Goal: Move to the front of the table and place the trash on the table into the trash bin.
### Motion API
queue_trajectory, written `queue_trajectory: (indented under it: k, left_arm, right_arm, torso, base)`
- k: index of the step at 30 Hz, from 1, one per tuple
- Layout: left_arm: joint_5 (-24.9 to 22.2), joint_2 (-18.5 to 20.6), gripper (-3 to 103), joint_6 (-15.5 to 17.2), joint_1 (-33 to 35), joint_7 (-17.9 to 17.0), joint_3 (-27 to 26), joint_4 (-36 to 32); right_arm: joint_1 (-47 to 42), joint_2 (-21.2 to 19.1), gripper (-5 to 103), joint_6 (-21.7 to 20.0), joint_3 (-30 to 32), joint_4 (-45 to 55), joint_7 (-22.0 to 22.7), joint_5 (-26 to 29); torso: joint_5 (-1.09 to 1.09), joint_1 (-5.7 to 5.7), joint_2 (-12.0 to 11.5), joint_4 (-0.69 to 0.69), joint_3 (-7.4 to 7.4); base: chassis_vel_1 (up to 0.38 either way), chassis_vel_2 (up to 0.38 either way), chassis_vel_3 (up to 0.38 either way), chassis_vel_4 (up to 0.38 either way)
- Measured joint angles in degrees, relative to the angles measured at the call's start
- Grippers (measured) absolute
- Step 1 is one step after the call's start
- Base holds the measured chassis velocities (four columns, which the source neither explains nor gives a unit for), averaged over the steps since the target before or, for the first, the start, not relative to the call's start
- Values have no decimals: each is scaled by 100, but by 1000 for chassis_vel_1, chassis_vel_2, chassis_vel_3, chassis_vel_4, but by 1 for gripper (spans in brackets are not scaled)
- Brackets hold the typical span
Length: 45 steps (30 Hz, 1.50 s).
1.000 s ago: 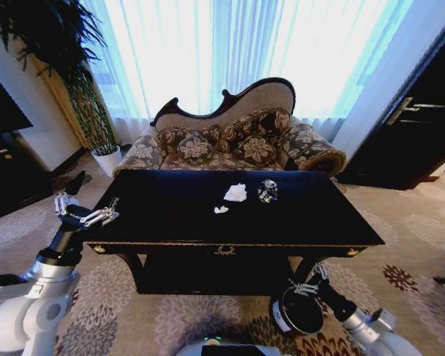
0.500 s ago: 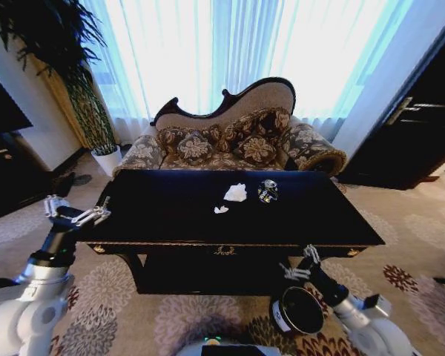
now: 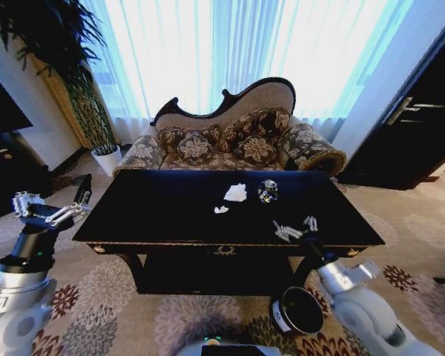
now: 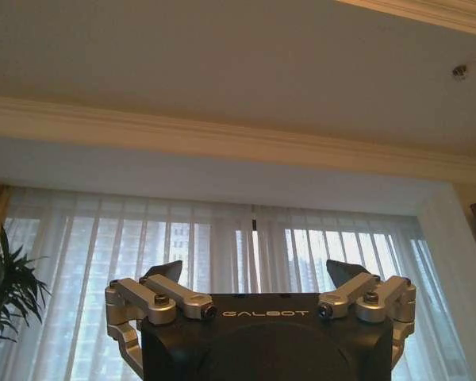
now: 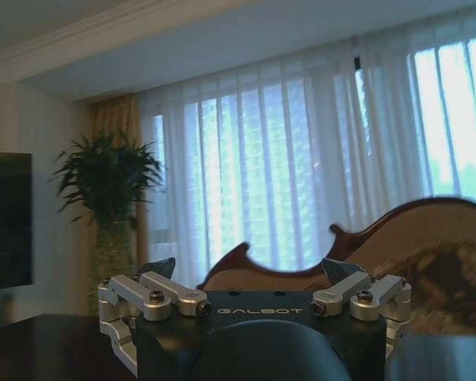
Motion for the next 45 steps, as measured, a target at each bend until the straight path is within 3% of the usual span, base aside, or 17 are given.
queue_trajectory:
  k: [9, 16, 24, 34, 45]
  left_arm:
    - [135, 72, 100, 47, -89, 0, 252, 35]
    - [106, 212, 100, 109, -127, -2, 343, 66]
    - [37, 207, 100, 126, -127, -86, 266, 112]
    - [147, 186, 100, 155, -166, -100, 282, 270]
    - [248, 187, 100, 94, -197, -73, 270, 413]
  right_arm:
    - [448, 126, 100, -510, -102, 148, 445, -130]
    - [1151, -157, 100, -908, -460, 32, 645, -88]
    - [2163, -542, 100, -823, -1353, -758, 591, -266]
    - [3484, -732, 100, -770, -2586, -1810, 645, -324]
    - [4008, -837, 100, -751, -3070, -2410, 623, -439]
  torso:
    - [0, 0, 0, -1, 0]
    - [0, 0, 0, -1, 0]
    - [1, 1, 0, -2, 0]
    - [-1, 1, 0, -1, 0]
    - [0, 1, 0, -1, 0]
  base:
    - [0, 0, 0, 0]
    - [0, 0, 0, 0]
    - [0, 0, 0, 0]
    - [0, 0, 0, 0]
    - [0, 0, 0, 0]
